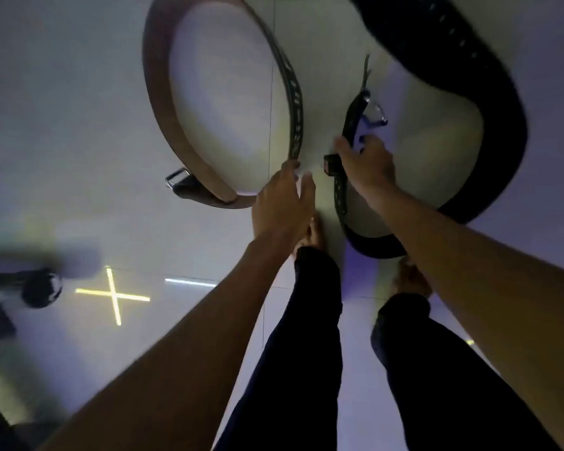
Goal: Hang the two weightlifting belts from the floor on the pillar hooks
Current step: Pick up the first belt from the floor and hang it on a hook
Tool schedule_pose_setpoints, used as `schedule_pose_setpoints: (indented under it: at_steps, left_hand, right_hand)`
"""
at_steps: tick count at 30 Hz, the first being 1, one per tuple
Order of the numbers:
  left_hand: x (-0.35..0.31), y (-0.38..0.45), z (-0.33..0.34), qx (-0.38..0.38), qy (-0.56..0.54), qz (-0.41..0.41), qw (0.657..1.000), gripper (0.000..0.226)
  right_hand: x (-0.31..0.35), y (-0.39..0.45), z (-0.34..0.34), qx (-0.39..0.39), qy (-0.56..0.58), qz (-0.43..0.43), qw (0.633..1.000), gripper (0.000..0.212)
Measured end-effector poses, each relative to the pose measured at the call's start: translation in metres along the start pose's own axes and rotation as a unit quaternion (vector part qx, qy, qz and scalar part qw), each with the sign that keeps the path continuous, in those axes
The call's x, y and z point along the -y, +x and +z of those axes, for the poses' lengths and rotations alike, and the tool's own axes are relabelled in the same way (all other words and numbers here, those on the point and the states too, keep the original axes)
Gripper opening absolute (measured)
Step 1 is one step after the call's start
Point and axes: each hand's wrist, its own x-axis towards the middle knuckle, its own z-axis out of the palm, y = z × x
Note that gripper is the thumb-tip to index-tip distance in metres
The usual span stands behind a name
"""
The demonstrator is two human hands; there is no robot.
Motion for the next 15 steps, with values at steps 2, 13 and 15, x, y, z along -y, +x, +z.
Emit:
schedule_pose_setpoints:
  at_steps: [2,13,15]
  left_hand:
    - [0.008,0.004,0.008,0.007,0.011,0.005,1.000,0.040]
    - [-0.098,-0.052,-0.105,0.061,-0.202,-0.035,0.977,0.051]
    - [-0.135,-0.077,-0.145,0.113,-0.321,-0.095,0.935,0.050]
  right_hand:
    - [0.005,0.020,0.009,-0.051,0.020,0.008,0.998,0.054]
    - [0.063,-0.134,-0.115,-0.004,0.139,-0.100,0.985,0.024]
    - [0.078,-0.182,-0.162,0.028,0.144,-0.143,0.979,0.024]
